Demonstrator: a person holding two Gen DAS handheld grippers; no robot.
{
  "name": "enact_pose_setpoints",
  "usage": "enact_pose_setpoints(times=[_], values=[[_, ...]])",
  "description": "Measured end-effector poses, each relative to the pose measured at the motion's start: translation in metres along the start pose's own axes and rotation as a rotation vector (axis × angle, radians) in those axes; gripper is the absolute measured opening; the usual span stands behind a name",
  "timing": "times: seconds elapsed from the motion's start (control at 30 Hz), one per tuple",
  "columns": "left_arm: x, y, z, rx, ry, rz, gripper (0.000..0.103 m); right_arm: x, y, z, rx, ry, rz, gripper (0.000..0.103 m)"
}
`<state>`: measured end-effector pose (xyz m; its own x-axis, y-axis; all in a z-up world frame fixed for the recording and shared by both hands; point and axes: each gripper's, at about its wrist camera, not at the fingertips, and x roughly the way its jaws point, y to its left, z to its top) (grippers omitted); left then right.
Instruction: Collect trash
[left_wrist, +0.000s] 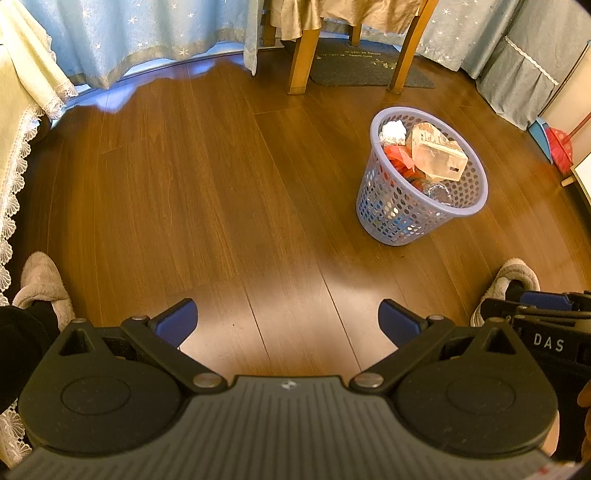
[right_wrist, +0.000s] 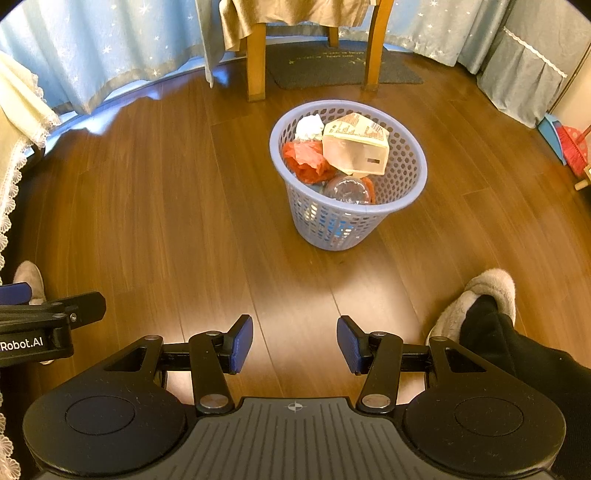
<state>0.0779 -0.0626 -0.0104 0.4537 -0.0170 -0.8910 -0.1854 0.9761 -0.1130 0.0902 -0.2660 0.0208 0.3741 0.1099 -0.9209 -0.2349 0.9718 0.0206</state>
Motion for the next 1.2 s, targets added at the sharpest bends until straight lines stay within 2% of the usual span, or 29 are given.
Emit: enact_pose_setpoints(times=[1.2], values=[[0.002,-0.002,0.0,0.035,-0.003,0.007,0.102,-0.013,0.0,0.005,0.028,-0.043,0.031,0.048]])
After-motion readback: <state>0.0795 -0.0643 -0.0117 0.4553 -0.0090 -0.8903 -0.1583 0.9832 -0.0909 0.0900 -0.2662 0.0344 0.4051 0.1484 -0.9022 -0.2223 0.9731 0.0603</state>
